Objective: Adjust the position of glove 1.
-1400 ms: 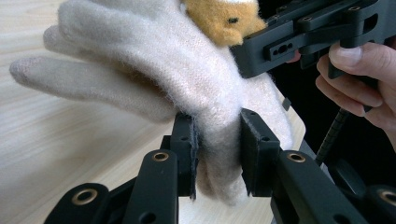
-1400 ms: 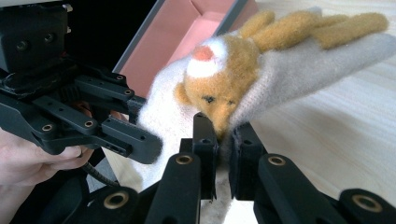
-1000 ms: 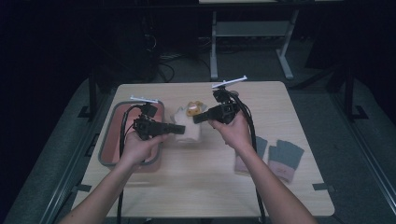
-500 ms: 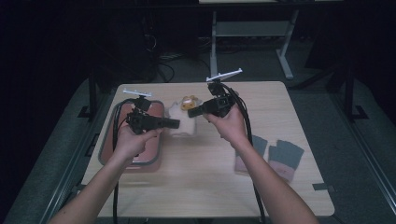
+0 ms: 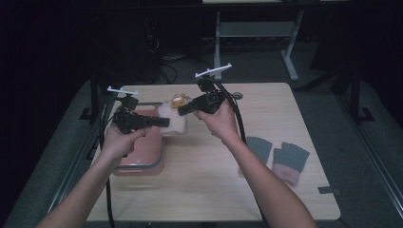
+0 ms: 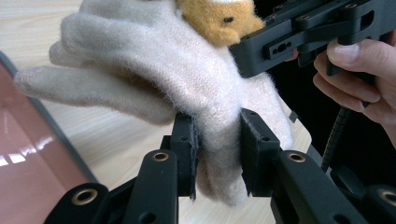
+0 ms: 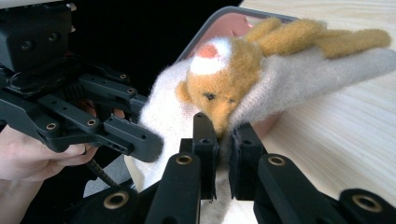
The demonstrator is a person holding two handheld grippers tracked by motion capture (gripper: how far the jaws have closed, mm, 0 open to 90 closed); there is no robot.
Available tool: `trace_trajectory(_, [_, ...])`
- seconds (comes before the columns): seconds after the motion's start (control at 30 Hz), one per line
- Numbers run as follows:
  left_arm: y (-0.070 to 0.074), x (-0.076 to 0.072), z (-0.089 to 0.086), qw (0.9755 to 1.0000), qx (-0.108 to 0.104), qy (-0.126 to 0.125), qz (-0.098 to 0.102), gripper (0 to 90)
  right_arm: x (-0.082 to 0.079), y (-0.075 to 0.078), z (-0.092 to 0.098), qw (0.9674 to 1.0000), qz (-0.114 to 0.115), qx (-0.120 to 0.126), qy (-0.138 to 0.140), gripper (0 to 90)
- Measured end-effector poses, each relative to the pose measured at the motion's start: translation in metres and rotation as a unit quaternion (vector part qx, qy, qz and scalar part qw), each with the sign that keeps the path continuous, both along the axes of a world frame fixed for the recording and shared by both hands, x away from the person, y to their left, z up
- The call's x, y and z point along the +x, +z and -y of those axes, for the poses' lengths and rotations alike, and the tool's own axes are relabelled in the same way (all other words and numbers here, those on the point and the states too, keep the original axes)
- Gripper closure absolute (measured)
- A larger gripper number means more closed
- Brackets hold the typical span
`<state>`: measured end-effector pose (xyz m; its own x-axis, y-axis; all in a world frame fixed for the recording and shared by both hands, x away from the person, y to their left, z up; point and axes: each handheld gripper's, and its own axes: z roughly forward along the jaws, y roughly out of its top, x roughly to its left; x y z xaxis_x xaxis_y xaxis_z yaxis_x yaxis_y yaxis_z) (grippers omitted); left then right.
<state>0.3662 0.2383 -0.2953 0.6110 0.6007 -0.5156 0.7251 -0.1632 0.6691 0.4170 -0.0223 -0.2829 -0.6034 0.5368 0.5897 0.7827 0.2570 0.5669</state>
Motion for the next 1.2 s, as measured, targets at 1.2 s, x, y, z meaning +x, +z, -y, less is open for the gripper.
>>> trace_trajectory(1.2, [0.007, -0.001, -0.067, 0.9991, -0.005, 0.043, -0.003, 69.8, 0.018, 0.008, -0.071, 0.9993, 0.003, 0.004, 0.038, 82.9])
